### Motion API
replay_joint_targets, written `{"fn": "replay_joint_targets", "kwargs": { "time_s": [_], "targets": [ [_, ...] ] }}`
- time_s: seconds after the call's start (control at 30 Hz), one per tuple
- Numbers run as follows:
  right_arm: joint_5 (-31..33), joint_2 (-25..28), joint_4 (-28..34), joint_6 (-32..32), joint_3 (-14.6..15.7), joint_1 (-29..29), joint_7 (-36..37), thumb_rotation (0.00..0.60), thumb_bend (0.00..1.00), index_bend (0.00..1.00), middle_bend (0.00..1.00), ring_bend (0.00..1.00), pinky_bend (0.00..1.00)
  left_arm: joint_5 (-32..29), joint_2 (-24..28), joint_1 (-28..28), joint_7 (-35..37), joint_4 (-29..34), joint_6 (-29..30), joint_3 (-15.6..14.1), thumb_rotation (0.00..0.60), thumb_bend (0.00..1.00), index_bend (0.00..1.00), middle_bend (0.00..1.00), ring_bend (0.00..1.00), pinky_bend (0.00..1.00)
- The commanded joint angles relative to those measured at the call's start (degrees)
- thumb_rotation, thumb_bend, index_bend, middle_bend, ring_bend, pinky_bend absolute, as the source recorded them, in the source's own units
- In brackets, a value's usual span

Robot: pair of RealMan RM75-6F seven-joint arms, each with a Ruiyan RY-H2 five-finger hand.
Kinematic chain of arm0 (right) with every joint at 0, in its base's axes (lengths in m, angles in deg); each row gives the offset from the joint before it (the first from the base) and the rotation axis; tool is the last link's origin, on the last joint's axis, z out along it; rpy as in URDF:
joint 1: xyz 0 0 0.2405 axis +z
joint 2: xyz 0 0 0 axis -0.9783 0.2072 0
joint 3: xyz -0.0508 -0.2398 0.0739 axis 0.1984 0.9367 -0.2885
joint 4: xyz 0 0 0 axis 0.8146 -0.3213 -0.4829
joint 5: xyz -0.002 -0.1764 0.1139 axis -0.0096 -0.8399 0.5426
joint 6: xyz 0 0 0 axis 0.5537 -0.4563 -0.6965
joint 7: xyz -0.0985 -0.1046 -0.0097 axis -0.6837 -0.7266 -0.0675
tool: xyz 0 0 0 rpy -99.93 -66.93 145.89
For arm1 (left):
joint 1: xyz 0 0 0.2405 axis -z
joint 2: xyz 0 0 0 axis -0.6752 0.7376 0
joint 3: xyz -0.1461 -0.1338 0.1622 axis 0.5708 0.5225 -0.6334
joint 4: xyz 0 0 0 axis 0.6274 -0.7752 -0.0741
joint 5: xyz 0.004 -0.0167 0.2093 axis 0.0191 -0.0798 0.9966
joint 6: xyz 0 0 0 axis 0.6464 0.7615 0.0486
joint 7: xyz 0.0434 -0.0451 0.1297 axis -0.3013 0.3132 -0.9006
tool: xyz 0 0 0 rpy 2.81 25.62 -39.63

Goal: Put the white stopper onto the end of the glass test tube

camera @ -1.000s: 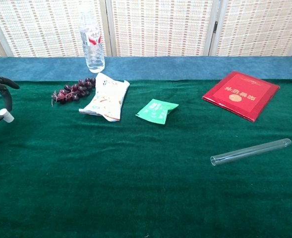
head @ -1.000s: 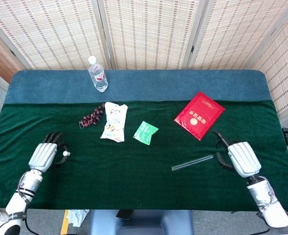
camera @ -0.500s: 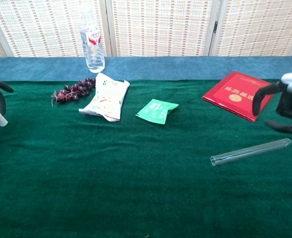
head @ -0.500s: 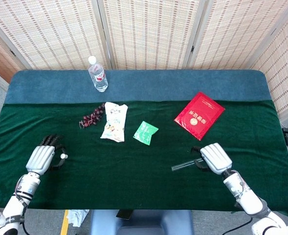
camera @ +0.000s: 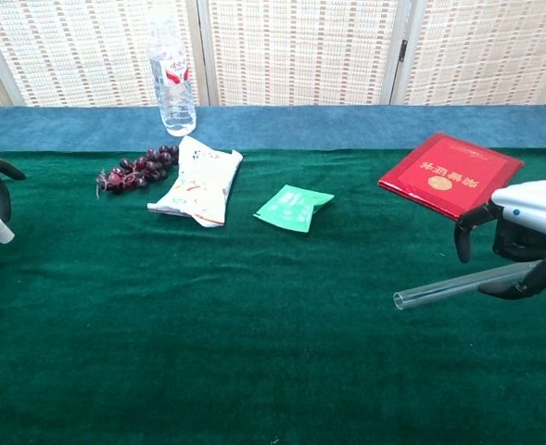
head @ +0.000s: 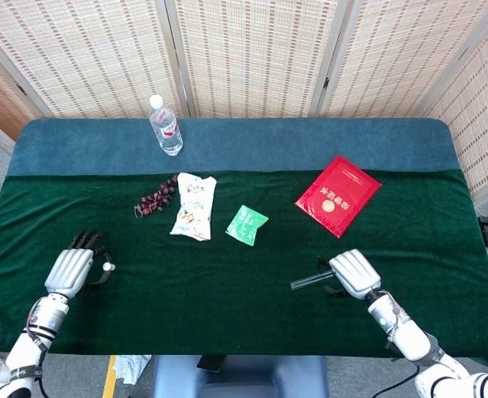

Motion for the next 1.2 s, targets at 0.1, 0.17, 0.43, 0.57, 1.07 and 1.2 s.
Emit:
{"fn": "replay_joint_targets", "kwargs": {
  "time_s": [0.1,0.17,0.43,0.57,1.07,1.2],
  "targets": [
    [0.8,-1.5,-2.2,0.9,0.3,0.6,0.1,0.528,0.33,0.46,1.00,1.00,1.00,-0.1,-0.1,0.0,0.1,-0.2,0.0,0.0,0.600,0.46,0.59,0.17,0.04,0.00],
    [1.2,-2.2,-3.3,1.4,0.4,0.9,0.0,0.529,0.33,0.46,1.00,1.00,1.00,-0.1,-0.2,-0.1,0.1,-0.3,0.0,-0.1,0.600,0.46,0.59,0.17,0.04,0.00],
    [2.5,-3.8,-6.4,3.3,0.2,2.3,0.7,0.528,0.33,0.46,1.00,1.00,1.00,-0.3,-0.4,-0.4,0.4,-0.6,0.1,-0.2,0.600,0.46,0.59,0.17,0.04,0.00],
    [3.0,-3.9,-7.3,3.9,0.2,2.7,0.9,0.529,0.33,0.46,1.00,1.00,1.00,-0.3,-0.3,-0.6,0.5,-0.7,0.2,-0.3,0.600,0.46,0.59,0.17,0.03,0.00],
    [4.6,-3.8,-7.9,5.5,0.5,3.9,-0.3,0.528,0.33,0.47,1.00,1.00,1.00,-0.2,-0.5,-0.9,1.1,-1.3,0.3,-0.4,0.600,0.46,0.59,0.17,0.04,0.00],
    [5.1,-3.9,-7.9,5.8,0.5,4.2,-0.8,0.527,0.40,0.52,1.00,1.00,1.00,0.0,-0.5,-1.0,1.4,-1.4,0.5,-0.3,0.600,0.46,0.59,0.17,0.04,0.00]
  ]
}}
